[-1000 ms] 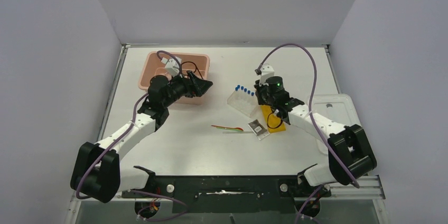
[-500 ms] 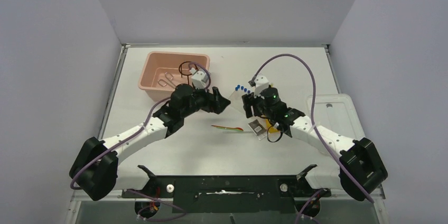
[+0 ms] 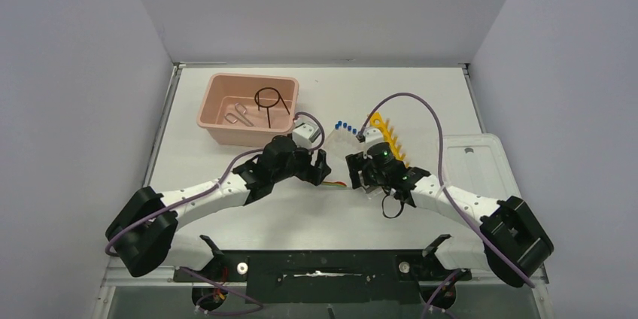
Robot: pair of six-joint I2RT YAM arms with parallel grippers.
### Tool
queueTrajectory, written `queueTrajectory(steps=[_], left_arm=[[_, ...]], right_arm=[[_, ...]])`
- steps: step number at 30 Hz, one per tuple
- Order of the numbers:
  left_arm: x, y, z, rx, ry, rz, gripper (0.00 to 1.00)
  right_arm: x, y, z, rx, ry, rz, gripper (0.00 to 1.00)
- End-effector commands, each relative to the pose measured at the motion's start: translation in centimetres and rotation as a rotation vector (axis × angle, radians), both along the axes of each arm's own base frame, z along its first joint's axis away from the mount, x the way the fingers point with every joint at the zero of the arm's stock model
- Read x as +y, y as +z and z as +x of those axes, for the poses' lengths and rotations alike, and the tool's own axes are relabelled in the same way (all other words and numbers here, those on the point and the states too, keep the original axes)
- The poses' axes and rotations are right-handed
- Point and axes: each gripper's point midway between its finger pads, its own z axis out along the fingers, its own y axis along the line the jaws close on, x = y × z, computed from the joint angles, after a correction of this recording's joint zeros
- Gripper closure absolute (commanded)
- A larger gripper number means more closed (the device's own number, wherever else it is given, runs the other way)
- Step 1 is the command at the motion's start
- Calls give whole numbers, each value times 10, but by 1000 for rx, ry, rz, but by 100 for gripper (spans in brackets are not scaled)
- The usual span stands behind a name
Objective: Organize the chemistry lab equipment
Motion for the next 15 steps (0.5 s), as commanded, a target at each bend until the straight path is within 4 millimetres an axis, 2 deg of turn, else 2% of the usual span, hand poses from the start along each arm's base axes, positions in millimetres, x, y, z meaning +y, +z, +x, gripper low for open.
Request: queueTrajectory(steps=[1,8,11,15], left_arm=[[1,33,11,-75,42,-56,27],[8,58,13,-99,71,-110,27],[12,65,14,-111,79,-121,27],[16,71,16,-120,89,-134,27]], right_arm=[[-8,-8,7,23,-97,-7,21],[-15,-28,5,91,-154,-71,24],[-16,-31,5,98,-166,-86,30],[-16,-31,5,104,-166,-88,42]])
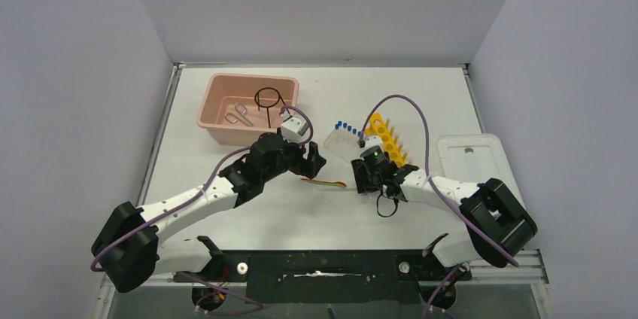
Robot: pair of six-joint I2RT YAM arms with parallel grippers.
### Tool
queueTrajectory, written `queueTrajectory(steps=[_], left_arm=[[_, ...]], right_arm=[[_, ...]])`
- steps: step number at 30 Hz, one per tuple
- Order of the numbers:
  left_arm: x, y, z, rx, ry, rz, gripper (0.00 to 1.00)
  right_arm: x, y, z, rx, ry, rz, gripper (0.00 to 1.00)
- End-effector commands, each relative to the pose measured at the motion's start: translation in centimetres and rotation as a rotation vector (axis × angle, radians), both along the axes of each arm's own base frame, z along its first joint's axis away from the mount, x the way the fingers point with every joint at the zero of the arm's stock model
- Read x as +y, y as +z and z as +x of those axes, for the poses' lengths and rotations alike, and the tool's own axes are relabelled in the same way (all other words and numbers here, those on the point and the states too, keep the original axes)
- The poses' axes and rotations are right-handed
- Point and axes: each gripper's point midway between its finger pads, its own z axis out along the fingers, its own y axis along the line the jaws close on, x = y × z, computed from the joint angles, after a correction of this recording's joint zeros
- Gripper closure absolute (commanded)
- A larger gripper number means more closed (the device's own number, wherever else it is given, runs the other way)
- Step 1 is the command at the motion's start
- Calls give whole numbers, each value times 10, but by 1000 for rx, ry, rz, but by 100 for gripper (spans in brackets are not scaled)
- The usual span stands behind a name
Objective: Organize the chemistry lab equipment
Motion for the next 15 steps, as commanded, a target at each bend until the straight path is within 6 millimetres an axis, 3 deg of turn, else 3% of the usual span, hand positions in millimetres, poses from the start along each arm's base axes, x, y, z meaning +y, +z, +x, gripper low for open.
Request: queueTrajectory(steps=[1,5,9,15], left_arm=[[1,33,9,-56,25,-72,27],[2,36,10,-53,31,-88,27],[6,42,14,-36,52,-125,27],[12,65,19,20,27,-271,27]], right_arm=[[7,19,18,-63,-38,26,47],[9,27,21,-83,-38,43,62],[12,43,24,-120,-33,72,71],[22,84,25,-191,-6,155,74]])
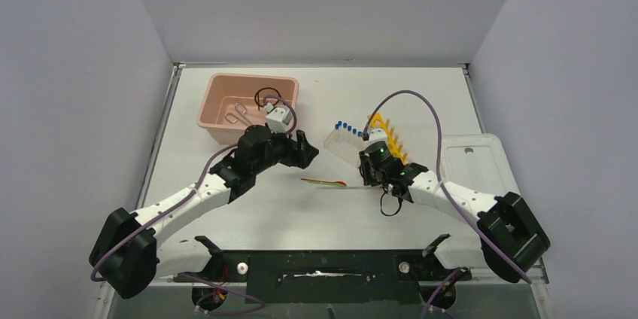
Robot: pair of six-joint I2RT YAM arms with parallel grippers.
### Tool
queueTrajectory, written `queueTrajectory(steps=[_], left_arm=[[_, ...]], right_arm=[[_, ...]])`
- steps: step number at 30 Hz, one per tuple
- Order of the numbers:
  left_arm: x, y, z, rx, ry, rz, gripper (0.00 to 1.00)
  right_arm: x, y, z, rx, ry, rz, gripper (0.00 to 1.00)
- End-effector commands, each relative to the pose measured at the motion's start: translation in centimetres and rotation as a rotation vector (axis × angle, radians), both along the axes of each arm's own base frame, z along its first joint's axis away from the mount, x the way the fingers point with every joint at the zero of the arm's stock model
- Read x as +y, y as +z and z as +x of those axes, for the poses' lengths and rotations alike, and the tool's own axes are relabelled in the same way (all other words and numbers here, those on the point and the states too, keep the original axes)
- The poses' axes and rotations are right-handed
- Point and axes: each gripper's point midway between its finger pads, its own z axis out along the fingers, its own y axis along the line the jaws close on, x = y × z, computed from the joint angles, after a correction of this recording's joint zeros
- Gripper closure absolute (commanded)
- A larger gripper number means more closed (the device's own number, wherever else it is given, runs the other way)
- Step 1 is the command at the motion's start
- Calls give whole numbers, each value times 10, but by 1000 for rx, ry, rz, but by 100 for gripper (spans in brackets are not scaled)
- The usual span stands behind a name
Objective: Organize the chemistry lab equipment
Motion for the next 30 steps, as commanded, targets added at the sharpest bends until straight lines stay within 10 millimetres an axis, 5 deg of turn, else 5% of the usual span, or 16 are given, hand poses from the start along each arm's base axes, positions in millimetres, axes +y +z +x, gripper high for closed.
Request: queueTrajectory(steps=[1,8,14,21,30], left_arm=[[-7,58,2,-39,-56,-202,27],[-34,101,-23,44,-308,-456,16],[-55,105,-22,184,-371,-598,16],[-64,96,-7,241,-306,-588,25],[-76,100,3,283,-301,-638,45]], right_arm=[[20,63,18,-143,17,124,75],[49,131,18,-278,137,258,75],[68,181,16,-437,241,297,76],[85,205,8,-491,309,317,76],[107,202,-5,-514,359,283,76]])
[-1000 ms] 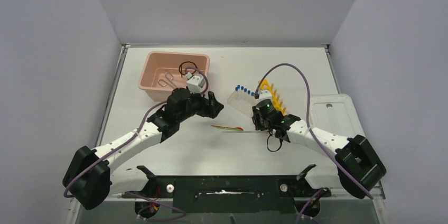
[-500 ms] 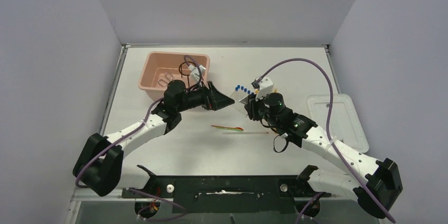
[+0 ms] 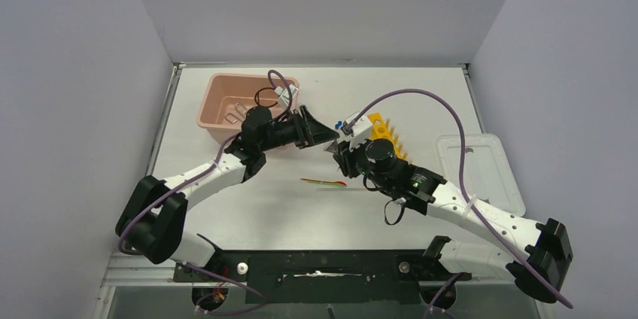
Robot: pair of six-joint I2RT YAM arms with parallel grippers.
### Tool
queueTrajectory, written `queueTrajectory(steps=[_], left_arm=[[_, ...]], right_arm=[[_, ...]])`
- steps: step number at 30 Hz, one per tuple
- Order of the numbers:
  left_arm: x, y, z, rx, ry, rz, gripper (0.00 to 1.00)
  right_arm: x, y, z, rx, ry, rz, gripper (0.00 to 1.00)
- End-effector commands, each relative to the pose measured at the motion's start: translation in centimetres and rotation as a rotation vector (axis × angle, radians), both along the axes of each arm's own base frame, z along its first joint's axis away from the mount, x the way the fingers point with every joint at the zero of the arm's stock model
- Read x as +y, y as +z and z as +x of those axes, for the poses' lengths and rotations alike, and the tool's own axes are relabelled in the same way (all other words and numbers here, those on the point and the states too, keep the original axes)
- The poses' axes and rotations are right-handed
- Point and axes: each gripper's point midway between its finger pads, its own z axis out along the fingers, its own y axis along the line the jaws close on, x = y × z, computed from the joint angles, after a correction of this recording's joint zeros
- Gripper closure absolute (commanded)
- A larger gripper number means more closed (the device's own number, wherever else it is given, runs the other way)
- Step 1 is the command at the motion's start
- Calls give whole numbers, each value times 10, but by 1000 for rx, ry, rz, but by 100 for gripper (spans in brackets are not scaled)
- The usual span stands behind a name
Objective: Organize the chemistry lab equipment
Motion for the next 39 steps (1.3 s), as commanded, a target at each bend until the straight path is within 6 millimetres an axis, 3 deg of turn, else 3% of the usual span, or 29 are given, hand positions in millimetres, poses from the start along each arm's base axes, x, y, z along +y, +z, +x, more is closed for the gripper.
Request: queueTrajectory(steps=[1,4,8,12,16,20,22,24,27,31,35,39], left_arm=[[-11,29,7,-51,-11,-69,48],[-12,25,5,-43,-14,-62,60],[-13,20,1,-33,-37,-52,68],[-13,22,-4,-35,-63,-59,91],[-14,21,-9,-33,-91,-59,99],[-13,19,-10,-36,-96,-60,100],[-10,22,-7,-44,-73,-67,100],[0,26,3,-45,-24,-81,100],[26,36,26,-54,70,-108,100],[77,50,64,-96,259,-103,100],[154,55,100,-70,527,-134,100],[223,44,123,-74,828,-76,100]], right_arm=[[12,39,7,-113,-8,59,76],[10,42,6,-126,-13,59,76],[6,44,9,-141,-30,40,75],[5,42,12,-150,-40,15,76],[3,38,16,-154,-55,-10,76],[2,37,17,-155,-60,-16,74],[2,36,17,-151,-61,-20,61],[0,36,17,-150,-72,-17,41],[-9,42,16,-163,-103,-2,31],[-29,39,23,-158,-170,7,29],[-41,24,34,-96,-195,19,29],[-40,15,39,-77,-181,19,29]])
